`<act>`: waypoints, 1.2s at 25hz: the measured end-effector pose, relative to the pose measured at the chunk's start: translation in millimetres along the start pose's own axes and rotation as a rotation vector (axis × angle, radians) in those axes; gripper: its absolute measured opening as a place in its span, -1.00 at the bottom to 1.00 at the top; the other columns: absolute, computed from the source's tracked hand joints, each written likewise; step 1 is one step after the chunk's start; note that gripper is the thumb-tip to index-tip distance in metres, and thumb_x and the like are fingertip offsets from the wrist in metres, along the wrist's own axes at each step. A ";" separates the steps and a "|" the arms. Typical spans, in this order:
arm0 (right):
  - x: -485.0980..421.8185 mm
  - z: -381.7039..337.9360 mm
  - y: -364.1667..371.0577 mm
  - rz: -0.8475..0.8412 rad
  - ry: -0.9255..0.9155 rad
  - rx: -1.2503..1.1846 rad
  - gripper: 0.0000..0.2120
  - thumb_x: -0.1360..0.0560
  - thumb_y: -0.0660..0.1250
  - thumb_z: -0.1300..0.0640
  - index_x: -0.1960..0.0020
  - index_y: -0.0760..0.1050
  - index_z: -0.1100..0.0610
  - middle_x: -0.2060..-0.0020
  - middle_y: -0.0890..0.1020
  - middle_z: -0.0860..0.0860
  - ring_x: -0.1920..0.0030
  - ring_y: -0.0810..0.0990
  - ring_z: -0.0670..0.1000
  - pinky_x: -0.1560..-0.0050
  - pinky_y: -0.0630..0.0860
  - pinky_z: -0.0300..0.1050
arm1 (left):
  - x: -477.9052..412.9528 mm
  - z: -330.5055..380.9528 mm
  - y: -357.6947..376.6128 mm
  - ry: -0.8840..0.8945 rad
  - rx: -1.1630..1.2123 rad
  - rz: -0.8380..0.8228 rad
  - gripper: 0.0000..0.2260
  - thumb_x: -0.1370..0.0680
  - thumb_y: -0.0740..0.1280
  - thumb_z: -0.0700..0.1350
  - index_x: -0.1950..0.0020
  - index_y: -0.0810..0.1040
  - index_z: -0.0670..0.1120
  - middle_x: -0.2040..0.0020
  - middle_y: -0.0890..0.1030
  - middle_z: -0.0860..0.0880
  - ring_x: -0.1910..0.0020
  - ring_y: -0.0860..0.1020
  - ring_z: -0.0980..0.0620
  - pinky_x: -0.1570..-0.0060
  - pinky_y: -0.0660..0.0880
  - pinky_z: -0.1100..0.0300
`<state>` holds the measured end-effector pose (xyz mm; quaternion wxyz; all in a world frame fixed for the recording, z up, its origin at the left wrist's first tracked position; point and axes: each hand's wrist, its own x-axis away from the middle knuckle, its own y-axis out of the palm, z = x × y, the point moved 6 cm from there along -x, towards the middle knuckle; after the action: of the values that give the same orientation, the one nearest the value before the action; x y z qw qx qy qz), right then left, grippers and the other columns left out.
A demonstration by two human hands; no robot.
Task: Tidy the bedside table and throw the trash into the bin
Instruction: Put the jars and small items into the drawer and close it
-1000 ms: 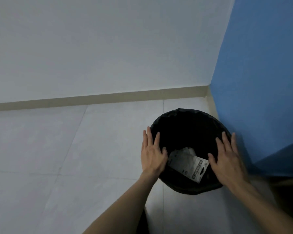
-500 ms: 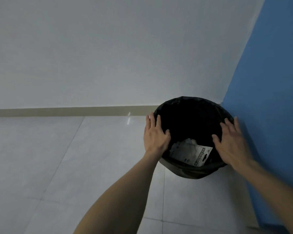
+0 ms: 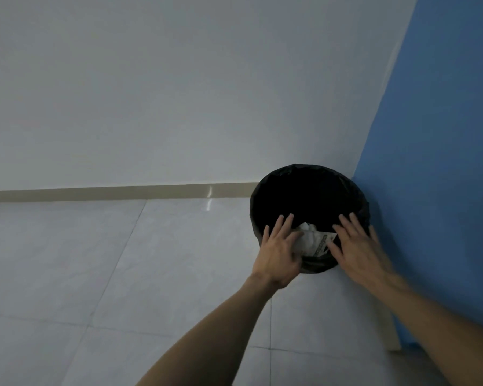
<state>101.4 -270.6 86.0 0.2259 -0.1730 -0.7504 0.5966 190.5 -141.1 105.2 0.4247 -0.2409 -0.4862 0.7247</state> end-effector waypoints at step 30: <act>608.0 192.3 -232.5 0.398 0.854 -0.261 -0.43 -0.49 0.24 -0.09 -0.42 0.20 0.06 -0.42 0.27 0.06 -0.39 0.28 0.05 -0.33 0.34 -0.04 | 286.8 524.8 13.6 0.685 -0.034 -0.409 -0.47 -0.54 0.27 -0.15 -0.50 0.23 -0.01 -0.57 0.11 -0.06 -0.55 0.07 -0.06 -0.48 0.08 0.03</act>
<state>-510.7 -159.0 357.2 0.3715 -0.5691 -0.6117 0.4048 -364.7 -162.0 326.9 0.6937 -0.3739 -0.3662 0.4948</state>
